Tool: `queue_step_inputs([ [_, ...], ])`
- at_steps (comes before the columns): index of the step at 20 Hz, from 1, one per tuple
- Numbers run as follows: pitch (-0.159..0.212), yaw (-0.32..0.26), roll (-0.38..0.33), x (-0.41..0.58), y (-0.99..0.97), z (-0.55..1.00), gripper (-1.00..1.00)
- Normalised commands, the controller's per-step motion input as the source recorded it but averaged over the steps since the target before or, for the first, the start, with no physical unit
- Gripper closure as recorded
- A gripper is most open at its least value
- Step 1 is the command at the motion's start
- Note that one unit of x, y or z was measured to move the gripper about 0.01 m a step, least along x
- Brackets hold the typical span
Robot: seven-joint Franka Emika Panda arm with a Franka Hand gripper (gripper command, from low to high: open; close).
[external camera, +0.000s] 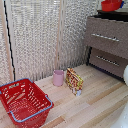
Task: Transport the gripper mindfully toward the orange-red bowl and clasp it to elevate with ease. Ensure your robot's arm aligns efficiently with the top drawer's opening. Carefully slide the orange-red bowl into the designated spot with precision. After confirmation, withdraw the gripper gently. Close the drawer smoothly by transitioning the gripper to its handle.
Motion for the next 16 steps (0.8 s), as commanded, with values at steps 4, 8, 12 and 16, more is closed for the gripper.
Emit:
queue_step_inputs([
  [4,0.073,-0.024,0.000,-0.254,-0.13,-0.15,1.00],
  [8,0.013,0.000,0.000,-0.149,0.00,-0.03,-1.00],
  [12,-0.009,0.000,0.000,-0.261,0.00,-0.04,-1.00],
  [16,-0.004,0.000,0.000,-0.208,0.00,-0.01,-1.00],
])
